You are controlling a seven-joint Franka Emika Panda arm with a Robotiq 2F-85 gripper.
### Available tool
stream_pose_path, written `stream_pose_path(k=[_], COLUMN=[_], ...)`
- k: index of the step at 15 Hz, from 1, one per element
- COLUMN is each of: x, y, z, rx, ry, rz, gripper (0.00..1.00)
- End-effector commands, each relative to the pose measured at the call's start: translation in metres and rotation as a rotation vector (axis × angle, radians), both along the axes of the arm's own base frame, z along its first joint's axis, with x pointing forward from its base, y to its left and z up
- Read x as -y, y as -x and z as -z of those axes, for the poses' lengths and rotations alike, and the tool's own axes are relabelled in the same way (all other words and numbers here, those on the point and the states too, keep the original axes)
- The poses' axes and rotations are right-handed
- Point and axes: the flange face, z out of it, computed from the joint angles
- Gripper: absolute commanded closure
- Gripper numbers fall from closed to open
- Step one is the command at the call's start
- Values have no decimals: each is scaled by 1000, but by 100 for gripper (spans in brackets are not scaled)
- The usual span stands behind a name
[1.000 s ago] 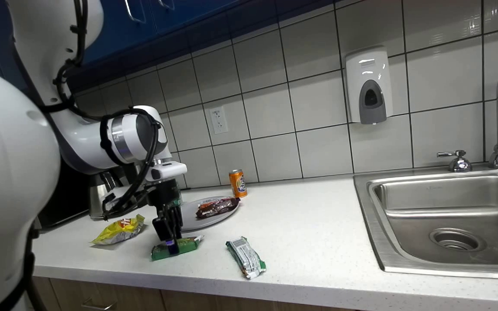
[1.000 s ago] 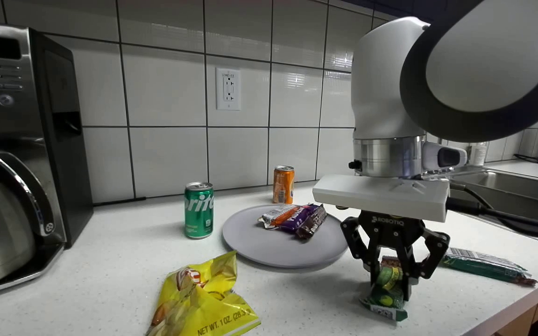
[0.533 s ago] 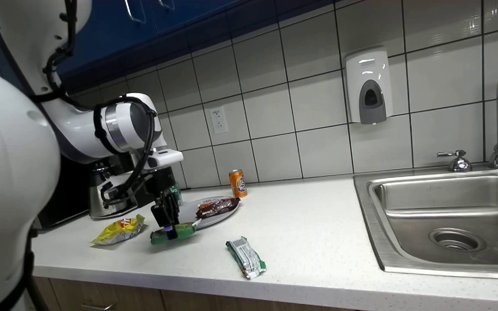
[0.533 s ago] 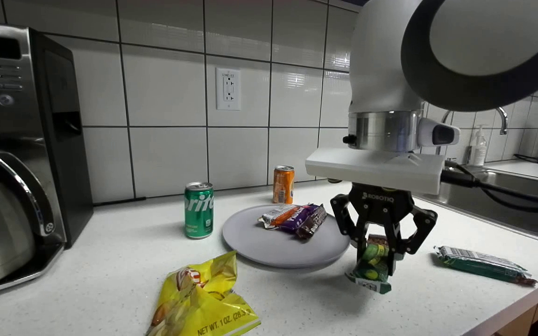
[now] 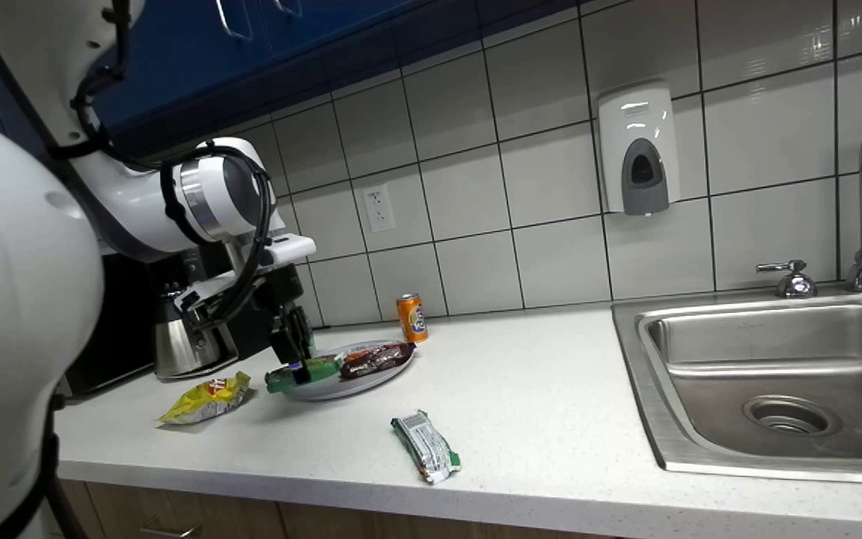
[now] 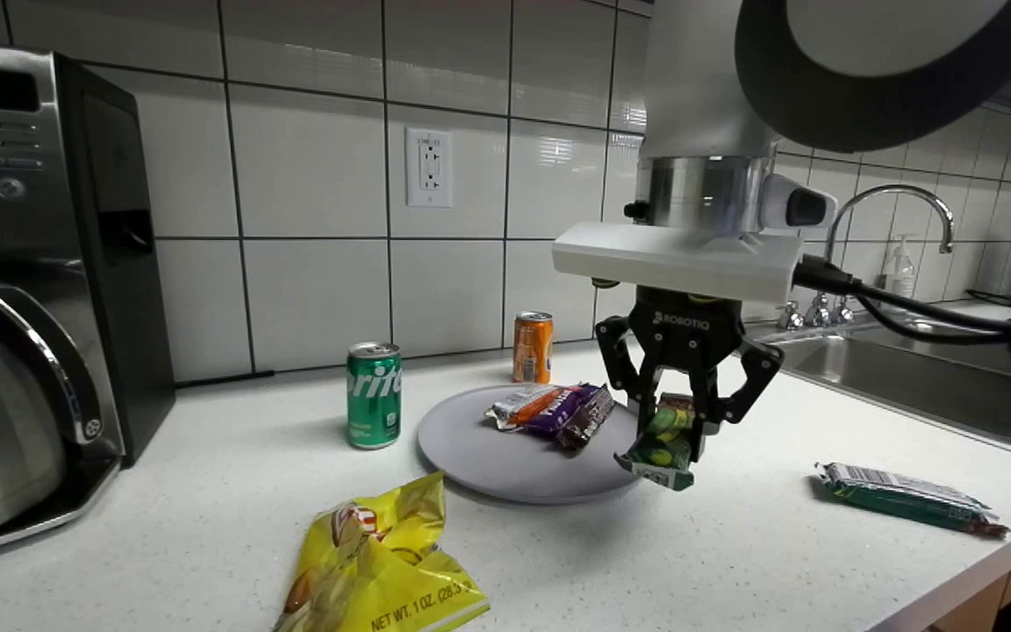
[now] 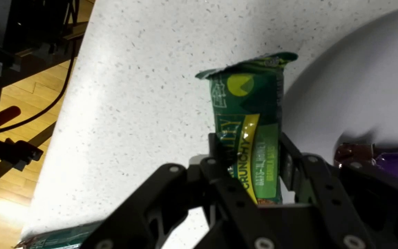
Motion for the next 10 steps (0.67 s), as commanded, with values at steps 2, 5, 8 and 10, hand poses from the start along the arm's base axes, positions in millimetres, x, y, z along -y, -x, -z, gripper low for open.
stream_pose_path(k=[2,5,8,10], x=[0,-2,-9,-13], y=[-26,-42,-57,-67], z=[-11,-12,-9,-5], rx=[33,48,53,54], ry=[21,29,32,33], rz=[-40,-57,-77,-95], gripper=[84,84,84,84])
